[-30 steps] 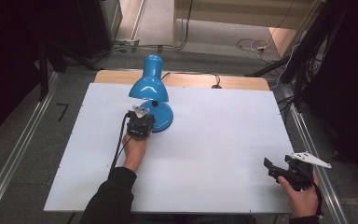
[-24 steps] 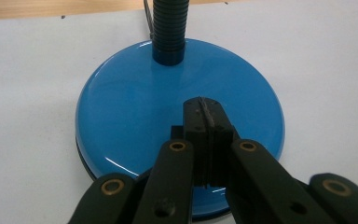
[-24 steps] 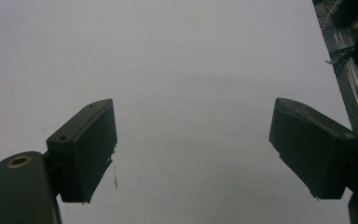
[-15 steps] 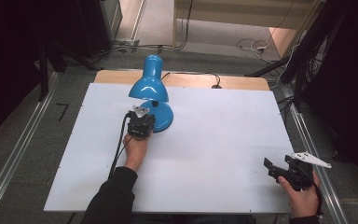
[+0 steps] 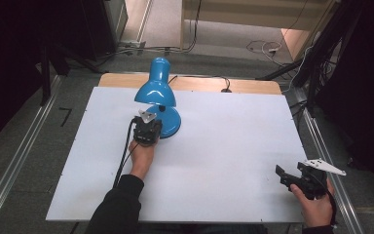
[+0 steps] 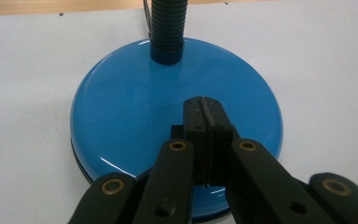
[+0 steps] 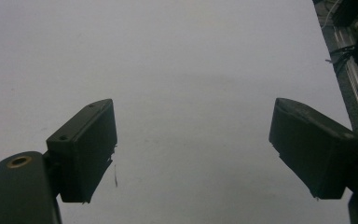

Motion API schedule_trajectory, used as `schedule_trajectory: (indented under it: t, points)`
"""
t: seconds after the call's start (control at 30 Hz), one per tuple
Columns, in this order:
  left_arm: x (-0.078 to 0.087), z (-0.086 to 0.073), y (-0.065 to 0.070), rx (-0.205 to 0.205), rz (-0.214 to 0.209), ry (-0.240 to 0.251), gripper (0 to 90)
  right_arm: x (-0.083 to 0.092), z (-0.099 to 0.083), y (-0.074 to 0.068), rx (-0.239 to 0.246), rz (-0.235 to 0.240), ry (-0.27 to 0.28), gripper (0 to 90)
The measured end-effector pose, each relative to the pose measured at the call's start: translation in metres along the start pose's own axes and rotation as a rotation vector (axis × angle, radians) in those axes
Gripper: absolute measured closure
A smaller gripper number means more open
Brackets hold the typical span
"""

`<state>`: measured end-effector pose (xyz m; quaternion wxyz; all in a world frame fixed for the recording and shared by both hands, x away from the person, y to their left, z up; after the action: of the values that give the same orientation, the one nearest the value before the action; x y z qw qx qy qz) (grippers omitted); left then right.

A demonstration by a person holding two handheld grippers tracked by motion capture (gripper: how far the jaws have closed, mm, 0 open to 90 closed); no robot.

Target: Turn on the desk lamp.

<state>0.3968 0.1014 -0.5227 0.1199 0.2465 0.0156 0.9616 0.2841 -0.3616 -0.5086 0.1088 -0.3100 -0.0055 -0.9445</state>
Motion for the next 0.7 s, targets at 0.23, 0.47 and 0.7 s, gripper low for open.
schedule_trajectory:
  t: [0.23,0.47,0.7]
  points:
    - [0.0000,-0.0002,0.0006,0.001,0.004,0.001,90.0,0.0002,-0.0001,0.0001,-0.003,-0.001,-0.001,13.7]
    - [0.0000,-0.0003,0.0008,0.001,0.007,0.001,90.0,-0.0001,-0.0002,0.0002,-0.002,0.000,-0.001,13.7]
    - [0.0000,-0.0004,0.0011,0.000,0.009,0.001,90.0,-0.0003,-0.0003,0.0001,-0.001,0.000,-0.001,13.7]
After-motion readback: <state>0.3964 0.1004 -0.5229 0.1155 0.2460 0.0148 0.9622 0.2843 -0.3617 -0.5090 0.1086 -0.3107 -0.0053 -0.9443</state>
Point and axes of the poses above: each handheld gripper's, and its own axes: x roughly backward along the jaws, z roughly out of its top, y roughly to its right, the point moved 4 cm from there along -x, roughly forward along the jaws, and after that the axes turned 4 degrees about y, right-handed, at the moved point
